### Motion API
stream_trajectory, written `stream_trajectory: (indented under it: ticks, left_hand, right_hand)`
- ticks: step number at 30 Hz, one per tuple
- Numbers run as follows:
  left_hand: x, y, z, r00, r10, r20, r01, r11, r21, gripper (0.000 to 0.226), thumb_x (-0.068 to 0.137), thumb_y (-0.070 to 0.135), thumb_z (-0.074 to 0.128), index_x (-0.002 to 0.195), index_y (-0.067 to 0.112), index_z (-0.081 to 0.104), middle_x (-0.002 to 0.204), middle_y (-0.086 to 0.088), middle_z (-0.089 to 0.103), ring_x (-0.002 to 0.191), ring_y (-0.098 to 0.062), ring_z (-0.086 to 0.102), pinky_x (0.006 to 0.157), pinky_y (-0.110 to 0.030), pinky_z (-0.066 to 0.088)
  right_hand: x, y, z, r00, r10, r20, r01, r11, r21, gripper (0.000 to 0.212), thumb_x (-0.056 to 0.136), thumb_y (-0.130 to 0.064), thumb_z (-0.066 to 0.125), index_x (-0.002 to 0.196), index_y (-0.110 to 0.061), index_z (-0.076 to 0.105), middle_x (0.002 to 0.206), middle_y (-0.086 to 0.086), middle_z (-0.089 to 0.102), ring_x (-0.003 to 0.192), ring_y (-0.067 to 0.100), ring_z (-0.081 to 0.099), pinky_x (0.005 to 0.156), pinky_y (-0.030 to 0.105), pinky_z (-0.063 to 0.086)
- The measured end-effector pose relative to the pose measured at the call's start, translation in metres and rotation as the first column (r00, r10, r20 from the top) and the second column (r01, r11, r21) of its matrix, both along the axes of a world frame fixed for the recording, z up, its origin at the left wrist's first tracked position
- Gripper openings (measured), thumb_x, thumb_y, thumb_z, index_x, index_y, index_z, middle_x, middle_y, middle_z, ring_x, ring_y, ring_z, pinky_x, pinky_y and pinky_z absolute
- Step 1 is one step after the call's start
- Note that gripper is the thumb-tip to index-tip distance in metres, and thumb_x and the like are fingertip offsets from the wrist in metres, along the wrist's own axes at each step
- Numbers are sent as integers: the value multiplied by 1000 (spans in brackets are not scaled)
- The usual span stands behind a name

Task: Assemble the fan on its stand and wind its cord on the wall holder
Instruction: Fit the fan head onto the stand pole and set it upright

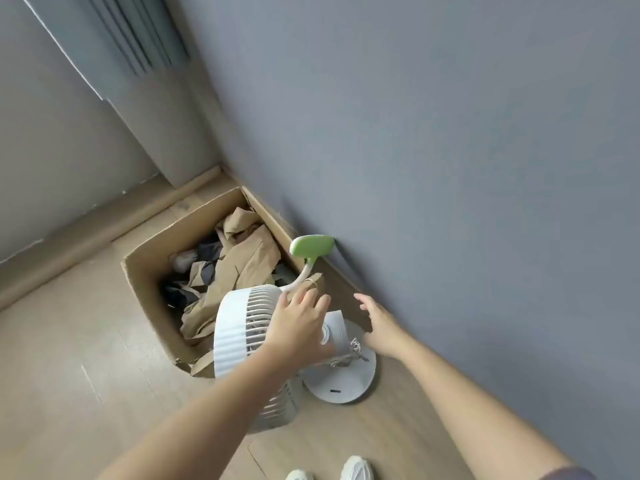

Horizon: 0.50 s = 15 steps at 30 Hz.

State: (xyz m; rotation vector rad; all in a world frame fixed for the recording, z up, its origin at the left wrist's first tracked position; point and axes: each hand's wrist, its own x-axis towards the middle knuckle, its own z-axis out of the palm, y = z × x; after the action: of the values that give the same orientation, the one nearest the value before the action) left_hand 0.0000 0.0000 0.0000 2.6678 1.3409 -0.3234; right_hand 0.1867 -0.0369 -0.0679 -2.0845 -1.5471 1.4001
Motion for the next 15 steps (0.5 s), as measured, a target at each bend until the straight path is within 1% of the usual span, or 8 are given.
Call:
stream_trajectory:
  ticks: [2,3,5,7,9,10,13,15]
  left_hand:
    - [8,2,-18,999,-7,-43,4,998,-66,72,69,65,42,122,17,44,116,-1,51,114,-25,47,95,-40,35]
    - [9,1,-26,997,-19,-71,13,997,-82,74,69,63,51,125,17,41,118,-1,50,115,-24,46,95,-39,36]
    - [13,1,-41,993,-12,-121,-4,991,-135,84,66,61,63,131,17,33,119,-2,48,115,-24,46,92,-38,40]
    - [16,-2,-50,989,5,-148,-28,987,-157,91,65,58,69,135,18,27,118,-3,47,111,-25,49,86,-37,43]
    - [18,-1,-52,988,23,-152,-47,987,-152,85,66,49,73,132,19,27,112,-4,49,103,-26,52,76,-37,43]
    - [18,0,-53,990,26,-138,-46,989,-143,80,67,46,73,129,19,30,109,-3,49,100,-26,54,71,-36,42]
    - [17,4,-55,994,4,-111,-16,993,-113,70,66,43,71,120,20,34,102,-2,50,93,-24,56,63,-33,41]
    - [17,6,-55,994,-12,-105,1,995,-105,68,67,44,69,119,20,34,102,-1,51,92,-23,56,61,-33,42]
  right_hand:
    - [0,-1,-19,1000,-20,7,20,999,-45,84,82,3,51,151,-31,19,153,4,34,131,21,44,89,26,43]
    - [-1,-3,-29,1000,-24,3,24,997,-68,84,83,2,53,151,-32,18,153,4,34,132,21,43,94,27,43]
    - [-4,-8,-50,998,-56,-25,53,992,-115,85,84,1,58,152,-29,18,153,6,34,137,20,39,98,23,37]
    - [-6,-15,-69,996,-61,-59,50,984,-174,88,83,2,60,153,-28,18,153,6,33,132,19,42,90,18,37]
    - [-8,-19,-87,992,-75,-98,54,977,-208,91,80,5,60,152,-31,18,151,4,34,116,16,48,75,15,42]
    - [-8,-20,-96,991,-85,-102,61,974,-219,92,79,4,62,152,-32,18,149,3,36,111,15,49,71,15,41]
    - [-15,-19,-112,987,-86,-138,55,975,-214,96,74,-1,71,151,-28,20,140,-1,47,117,17,54,80,17,42]
    - [-21,-16,-120,987,-68,-148,44,985,-165,96,65,-11,76,145,-32,26,128,-4,57,113,20,57,82,28,52]
